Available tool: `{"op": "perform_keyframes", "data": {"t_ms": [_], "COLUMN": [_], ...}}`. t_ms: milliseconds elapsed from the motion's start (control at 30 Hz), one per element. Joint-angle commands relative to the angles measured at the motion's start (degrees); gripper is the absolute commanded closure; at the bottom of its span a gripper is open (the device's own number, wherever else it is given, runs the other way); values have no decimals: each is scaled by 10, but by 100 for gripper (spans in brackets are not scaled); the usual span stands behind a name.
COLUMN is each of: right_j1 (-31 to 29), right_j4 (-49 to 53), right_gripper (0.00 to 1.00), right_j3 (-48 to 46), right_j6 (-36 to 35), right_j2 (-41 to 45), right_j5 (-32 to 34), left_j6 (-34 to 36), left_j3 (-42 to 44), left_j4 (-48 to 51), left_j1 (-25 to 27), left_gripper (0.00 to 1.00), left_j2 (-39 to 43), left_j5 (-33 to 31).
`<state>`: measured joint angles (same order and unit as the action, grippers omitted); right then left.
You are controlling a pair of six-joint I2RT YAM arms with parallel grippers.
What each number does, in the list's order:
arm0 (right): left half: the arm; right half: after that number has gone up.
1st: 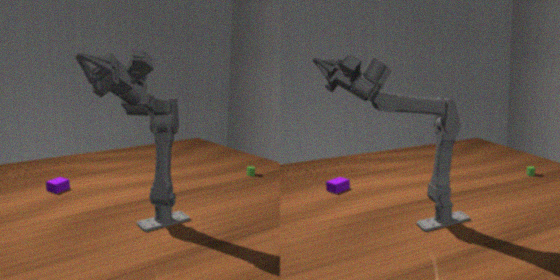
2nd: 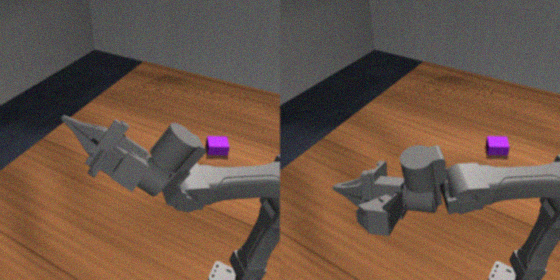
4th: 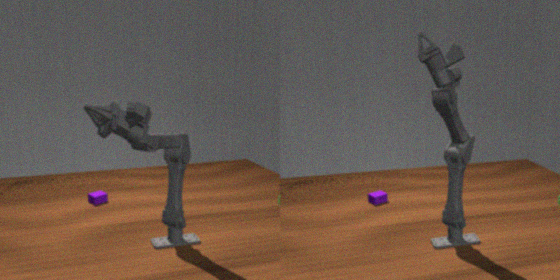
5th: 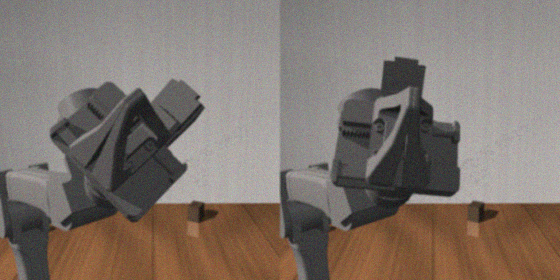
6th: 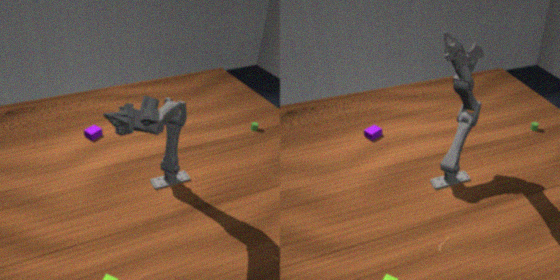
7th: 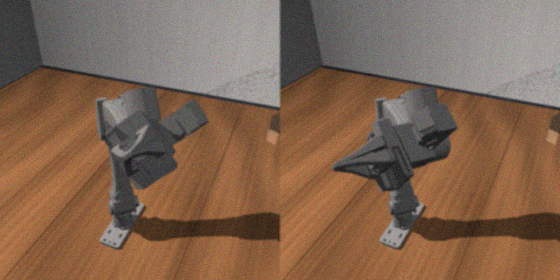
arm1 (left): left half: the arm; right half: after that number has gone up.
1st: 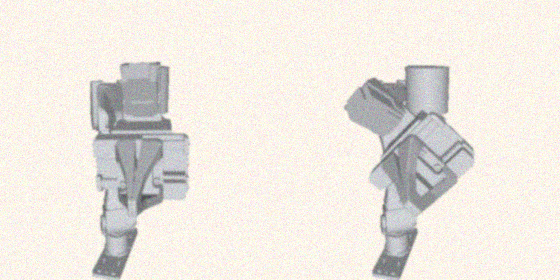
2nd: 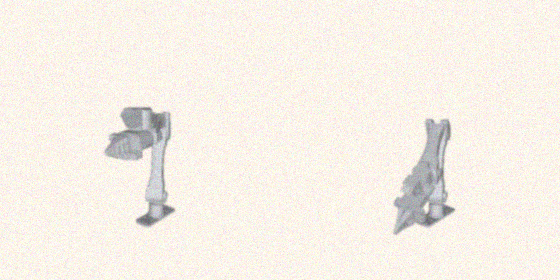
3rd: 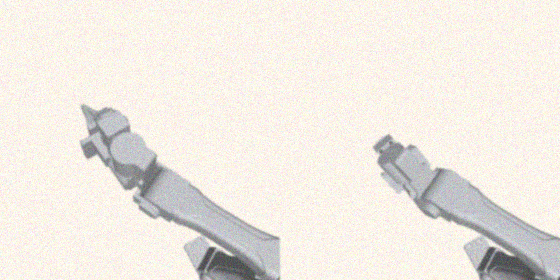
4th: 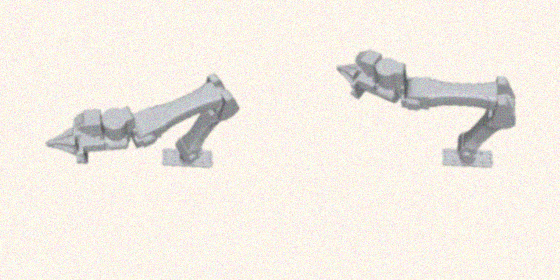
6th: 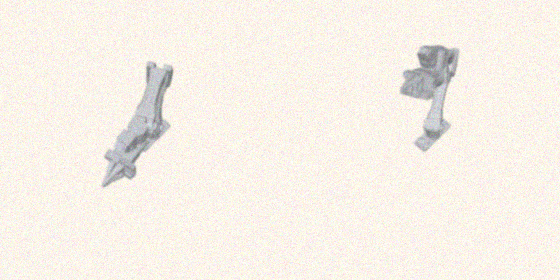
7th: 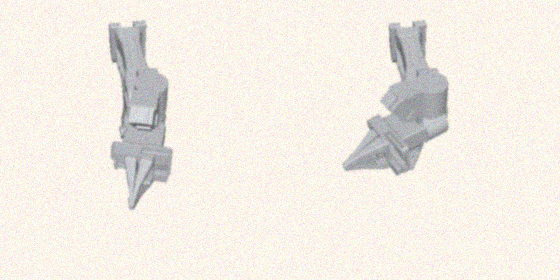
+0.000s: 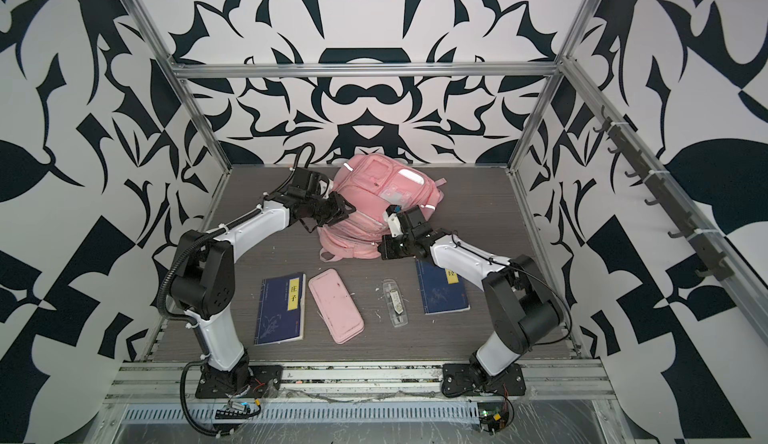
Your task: Pack the student bag
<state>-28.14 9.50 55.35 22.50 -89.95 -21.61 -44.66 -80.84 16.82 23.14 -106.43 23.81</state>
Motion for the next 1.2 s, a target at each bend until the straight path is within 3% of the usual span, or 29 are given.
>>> {"op": "perform_keyframes", "data": {"t_ms": [0, 300, 500, 900, 1167], "right_j1": [37, 53, 53, 51, 8], "right_j4": [45, 74, 77, 69, 76], "right_gripper": [100, 100, 100, 100, 100], "right_j3": [-7, -14, -9, -10, 7], "right_j6": [-21, -32, -37, -39, -52], "right_j2": [39, 54, 42, 30, 10], "right_j5": [16, 19, 11, -19, -35], "left_j6": [78, 133, 131, 122, 92], "left_j3": [-28, -51, -73, -72, -66], "left_j4": [92, 149, 145, 157, 121], "left_j1": [-7, -21, -21, -21, -20], "left_gripper": [60, 60, 60, 61, 65], "left_j2": [3, -37, -78, -116, -118], "left_j5": [-32, -97, -62, -75, -51]}}
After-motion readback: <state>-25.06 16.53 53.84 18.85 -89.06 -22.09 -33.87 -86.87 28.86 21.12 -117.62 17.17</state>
